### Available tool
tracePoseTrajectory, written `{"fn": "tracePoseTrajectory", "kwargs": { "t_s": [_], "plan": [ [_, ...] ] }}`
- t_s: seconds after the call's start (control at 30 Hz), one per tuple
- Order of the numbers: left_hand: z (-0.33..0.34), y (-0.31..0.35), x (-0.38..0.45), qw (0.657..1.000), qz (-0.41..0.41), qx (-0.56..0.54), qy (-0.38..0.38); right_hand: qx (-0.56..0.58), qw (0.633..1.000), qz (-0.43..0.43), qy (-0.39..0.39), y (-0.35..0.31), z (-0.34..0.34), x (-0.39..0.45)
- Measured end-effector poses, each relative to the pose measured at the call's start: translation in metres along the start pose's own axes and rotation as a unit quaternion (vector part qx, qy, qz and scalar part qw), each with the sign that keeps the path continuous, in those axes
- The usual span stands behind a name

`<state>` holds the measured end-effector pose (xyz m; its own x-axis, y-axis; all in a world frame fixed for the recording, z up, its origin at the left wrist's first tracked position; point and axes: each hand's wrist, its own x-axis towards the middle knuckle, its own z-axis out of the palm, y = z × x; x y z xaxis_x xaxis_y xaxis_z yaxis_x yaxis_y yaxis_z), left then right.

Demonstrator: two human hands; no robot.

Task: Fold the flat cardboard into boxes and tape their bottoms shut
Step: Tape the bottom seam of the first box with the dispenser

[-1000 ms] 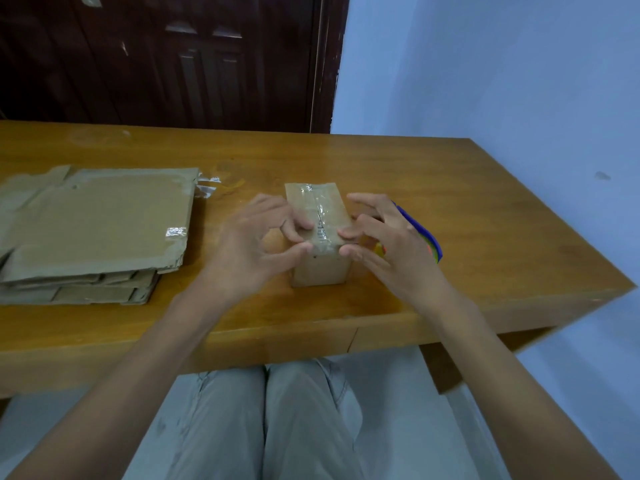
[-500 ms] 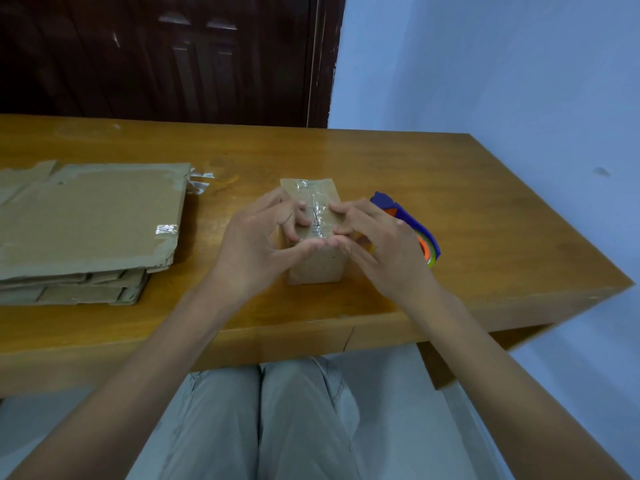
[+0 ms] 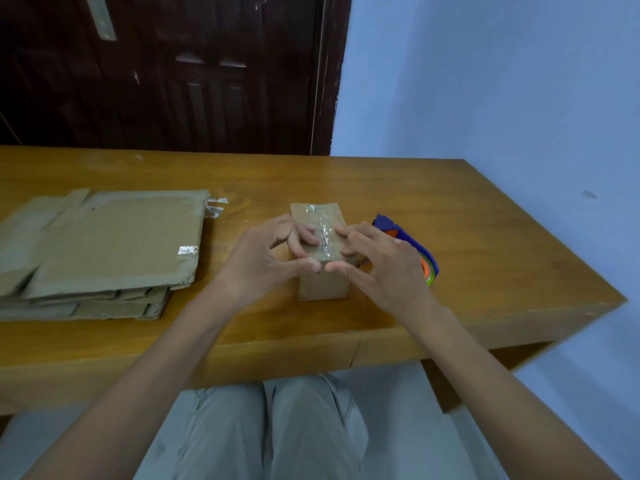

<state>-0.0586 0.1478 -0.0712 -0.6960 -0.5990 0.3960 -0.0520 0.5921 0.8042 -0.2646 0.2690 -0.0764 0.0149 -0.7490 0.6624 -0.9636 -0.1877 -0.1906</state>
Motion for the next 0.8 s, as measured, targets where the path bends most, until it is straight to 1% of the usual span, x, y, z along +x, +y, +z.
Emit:
{"fn": "tracePoseTrajectory", "kwargs": {
  "t_s": [0.1,0.13,0.2,0.3,0.33,0.4,0.47,0.53,0.57,0.63,0.67,0.7,0.77,0.8],
  "plan": [
    [0.004,-0.002,0.0,0.996,0.054,0.063,0.026,-0.003,1.0,-0.011,0.026,-0.003,0.008,-0.003],
    [0.007,-0.005,-0.002,0.994,0.068,0.071,0.042,-0.011,0.999,-0.023,0.035,-0.003,0.011,-0.005],
    [0.011,-0.009,-0.005,0.994,0.068,0.054,0.065,-0.032,0.997,-0.041,0.049,-0.004,0.014,-0.008],
    [0.015,-0.009,-0.008,0.996,0.05,0.028,0.071,-0.072,0.995,-0.054,0.038,-0.004,0.017,-0.012],
    [0.015,-0.01,-0.008,0.997,0.039,0.011,0.069,-0.089,0.994,-0.054,0.022,-0.004,0.016,-0.013],
    [0.013,-0.009,-0.009,0.997,0.002,-0.064,0.054,-0.11,0.993,-0.036,-0.022,-0.005,0.012,-0.015],
    [0.009,-0.006,-0.011,0.99,-0.026,-0.135,0.022,-0.063,0.996,0.017,-0.068,-0.011,0.006,-0.016],
    [0.001,-0.002,-0.013,0.982,-0.051,-0.18,0.011,0.01,0.994,0.067,-0.086,-0.023,0.0,-0.018],
    [-0.006,-0.002,-0.013,0.976,-0.072,-0.202,0.025,0.032,0.993,0.072,-0.092,-0.032,-0.002,-0.018],
    [-0.023,-0.005,-0.013,0.965,-0.105,-0.228,0.07,0.038,0.991,0.056,-0.112,-0.052,-0.003,-0.02],
    [-0.032,-0.008,-0.013,0.97,-0.102,-0.2,0.091,0.028,0.991,0.039,-0.124,-0.061,-0.002,-0.021],
    [-0.039,-0.009,-0.013,0.98,-0.09,-0.143,0.107,0.016,0.991,0.024,-0.134,-0.068,0.0,-0.021],
    [-0.045,-0.01,-0.012,0.991,-0.057,-0.007,0.121,0.008,0.992,0.015,-0.122,-0.071,0.005,-0.017],
    [-0.044,-0.007,-0.011,0.991,-0.041,0.046,0.115,0.013,0.994,0.018,-0.112,-0.071,0.007,-0.013]
  ]
}}
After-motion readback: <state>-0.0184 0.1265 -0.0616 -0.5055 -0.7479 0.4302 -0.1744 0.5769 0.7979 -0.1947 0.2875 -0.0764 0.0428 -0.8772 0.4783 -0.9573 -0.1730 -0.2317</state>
